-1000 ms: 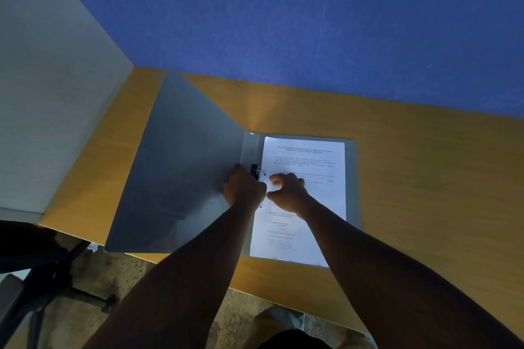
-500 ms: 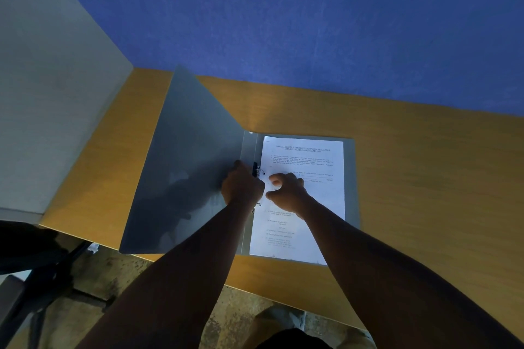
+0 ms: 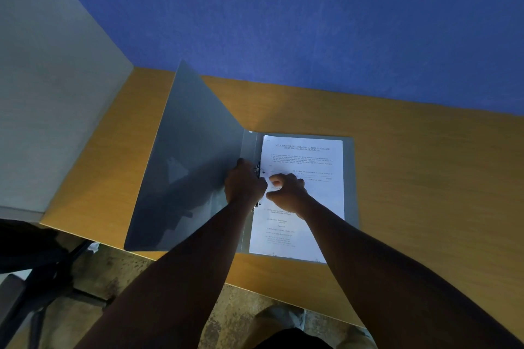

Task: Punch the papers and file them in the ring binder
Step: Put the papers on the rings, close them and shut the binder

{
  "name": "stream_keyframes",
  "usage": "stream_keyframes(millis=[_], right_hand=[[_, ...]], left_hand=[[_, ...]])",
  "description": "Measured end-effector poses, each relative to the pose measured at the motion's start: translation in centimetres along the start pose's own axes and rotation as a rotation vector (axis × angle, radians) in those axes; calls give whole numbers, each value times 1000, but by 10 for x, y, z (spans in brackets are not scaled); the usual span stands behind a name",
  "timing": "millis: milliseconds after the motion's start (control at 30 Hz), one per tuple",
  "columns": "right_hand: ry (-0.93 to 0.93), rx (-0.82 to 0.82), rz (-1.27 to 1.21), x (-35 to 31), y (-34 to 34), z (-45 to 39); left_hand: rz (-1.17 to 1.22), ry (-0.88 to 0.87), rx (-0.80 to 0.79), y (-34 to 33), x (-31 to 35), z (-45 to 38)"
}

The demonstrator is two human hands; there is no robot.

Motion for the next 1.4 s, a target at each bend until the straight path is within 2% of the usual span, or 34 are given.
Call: stream_keyframes(millis=[767, 1067, 1400], right_hand=[[-42, 6, -93, 8, -1, -8], [-51, 38, 149, 2, -7, -15], [-62, 13, 184, -4, -7, -23]], left_hand=[[-67, -42, -18, -13, -11, -8], [-27, -12, -43, -15, -11, -12], [-95, -17, -106, -15, -8, -24]])
Point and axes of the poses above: each hand's wrist, its own z-axis away from the middle knuckle, its own y-axis out of the back of the hand, x = y × z, the point moved 7 cm from there along -z, towards the middle knuckle, and after that the axes turned 3 degrees about -z, right-handed, at the moved point
